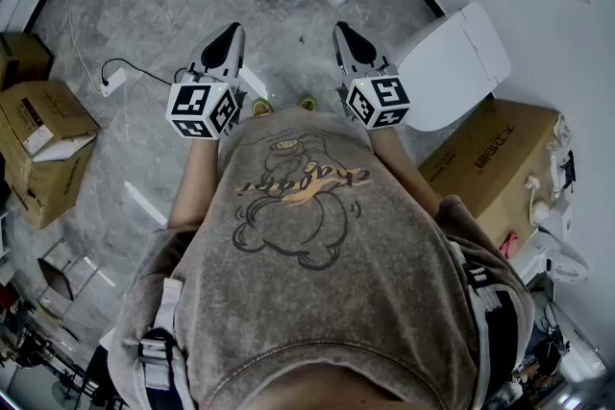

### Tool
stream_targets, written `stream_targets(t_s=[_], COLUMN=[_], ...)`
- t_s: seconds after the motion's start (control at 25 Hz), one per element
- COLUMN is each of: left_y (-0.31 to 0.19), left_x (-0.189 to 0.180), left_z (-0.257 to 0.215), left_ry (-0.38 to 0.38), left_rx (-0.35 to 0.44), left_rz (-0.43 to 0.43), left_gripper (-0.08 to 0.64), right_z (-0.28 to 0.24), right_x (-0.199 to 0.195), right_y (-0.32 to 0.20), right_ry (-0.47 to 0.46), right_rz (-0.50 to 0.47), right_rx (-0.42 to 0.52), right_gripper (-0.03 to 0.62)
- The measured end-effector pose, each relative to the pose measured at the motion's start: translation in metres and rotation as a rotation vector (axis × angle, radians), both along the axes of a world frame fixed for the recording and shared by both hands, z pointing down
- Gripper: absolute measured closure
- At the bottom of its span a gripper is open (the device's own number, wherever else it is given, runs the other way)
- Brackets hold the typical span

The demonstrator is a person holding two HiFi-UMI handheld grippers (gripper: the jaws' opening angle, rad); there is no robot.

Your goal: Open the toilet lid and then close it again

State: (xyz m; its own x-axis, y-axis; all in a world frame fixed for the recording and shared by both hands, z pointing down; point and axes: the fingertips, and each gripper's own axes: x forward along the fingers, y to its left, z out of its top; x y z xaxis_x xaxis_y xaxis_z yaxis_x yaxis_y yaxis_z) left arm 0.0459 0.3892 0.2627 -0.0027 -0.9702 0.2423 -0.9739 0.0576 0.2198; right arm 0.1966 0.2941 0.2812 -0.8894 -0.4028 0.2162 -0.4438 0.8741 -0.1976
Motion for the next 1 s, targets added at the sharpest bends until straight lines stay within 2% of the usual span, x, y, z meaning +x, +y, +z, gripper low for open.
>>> stream_targets(t_s=[0.32,0.52,0.8,1.0], left_y=[-0.009,-0.014,-0.034,-0.069], left_x=[0.005,0.01,0.004,-0.015], left_z=[0.001,0.009,0.03,0.056], left_ry=[0.003,0.011,0.034,0.041], left_rx=[-0.003,-0.009,-0.02,-0.03], left_rz=[-0.006,-0.02,-0.053,-0.032], left_gripper=[0.551,0.551,0.551,0.551], right_z=[-0.001,-0.002,0.021,0.052], right_x=[0.003,0.002,-0.002,-0.023], right_y=[-0.01,-0.016,-0.043,-0.074], right_ry=[-0.018,-0.048,-0.027,0.003], right_rz=[-0.006,-0.049,-0.06,-0.045], right_rx=[-0.006,-0.003,-0.03,-0.049], right_gripper=[0.566,0.565,0.565,0.565])
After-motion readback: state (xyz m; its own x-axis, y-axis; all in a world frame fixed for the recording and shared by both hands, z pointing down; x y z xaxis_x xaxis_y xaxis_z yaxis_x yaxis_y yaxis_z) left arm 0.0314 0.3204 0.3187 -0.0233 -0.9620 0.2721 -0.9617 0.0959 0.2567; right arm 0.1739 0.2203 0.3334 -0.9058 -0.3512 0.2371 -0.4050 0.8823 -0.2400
